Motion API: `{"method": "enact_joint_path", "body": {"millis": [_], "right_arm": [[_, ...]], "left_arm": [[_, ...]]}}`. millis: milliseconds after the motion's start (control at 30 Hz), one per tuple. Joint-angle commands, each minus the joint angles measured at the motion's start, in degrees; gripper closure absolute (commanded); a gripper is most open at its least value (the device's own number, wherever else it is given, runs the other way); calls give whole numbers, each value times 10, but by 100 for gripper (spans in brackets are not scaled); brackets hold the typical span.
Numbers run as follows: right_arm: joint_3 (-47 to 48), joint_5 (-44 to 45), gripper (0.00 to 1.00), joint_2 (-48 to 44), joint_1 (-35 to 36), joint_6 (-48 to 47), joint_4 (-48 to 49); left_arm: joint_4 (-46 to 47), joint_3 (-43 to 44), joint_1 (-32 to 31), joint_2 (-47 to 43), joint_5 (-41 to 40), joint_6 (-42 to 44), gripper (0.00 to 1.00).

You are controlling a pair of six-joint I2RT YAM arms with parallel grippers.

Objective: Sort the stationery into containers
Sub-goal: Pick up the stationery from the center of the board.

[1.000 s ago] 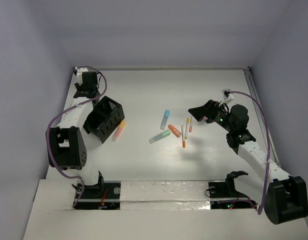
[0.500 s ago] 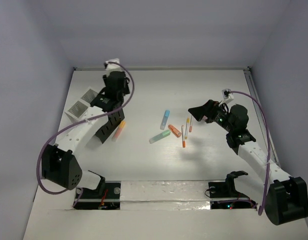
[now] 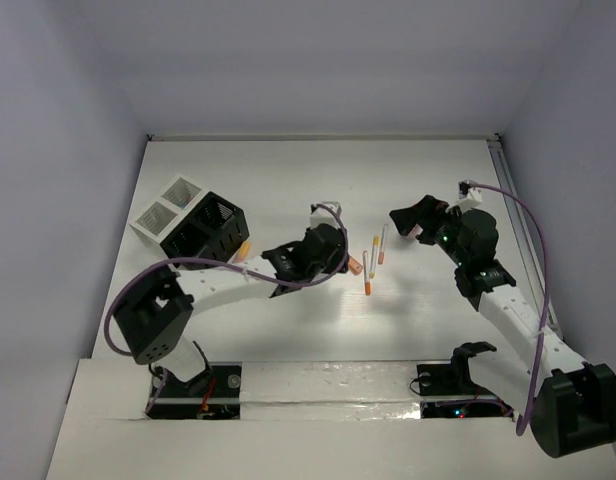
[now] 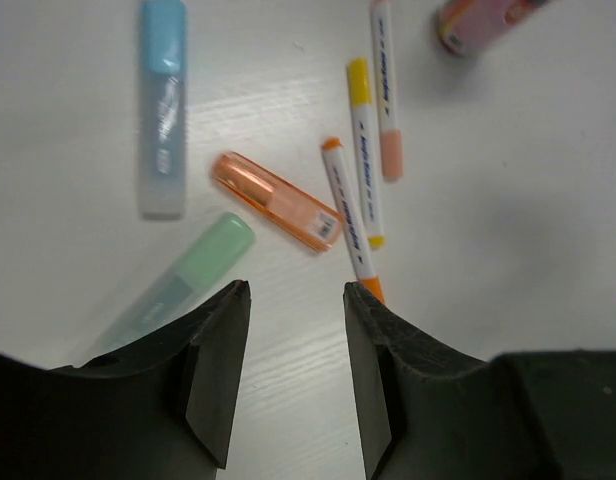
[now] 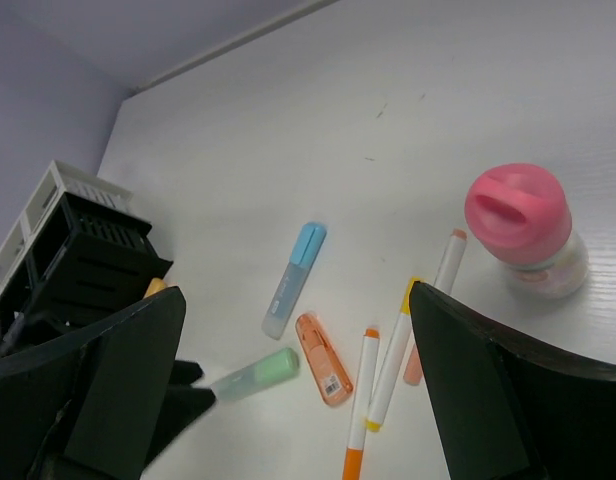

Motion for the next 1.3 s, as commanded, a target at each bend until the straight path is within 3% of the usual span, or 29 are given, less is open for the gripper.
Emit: {"method": "enact_joint_path", "body": {"millis": [0,233,533,800,1033,1267], "right_arm": [[27,23,0,3,4,-11,-9],[31,13,0,7,4,-19,-10],[37,-34,0,24,4,-26,3],[47,-92,3,42,14,-40,16],[86,-122,4,94,79,-92,-8],[152,-68,11,204,133,-142,-138]], "left_arm": [[82,1,-38,36,13,-66,61],[102,25,-69,102,0,-77,60],[124,-24,-79,28,-35,-63,59],[70,-46,-79,5,-91,-27,59],[1,-104,-74,-144,-132,5,59],[-90,-90,-57,-326,-160,41,53]]}}
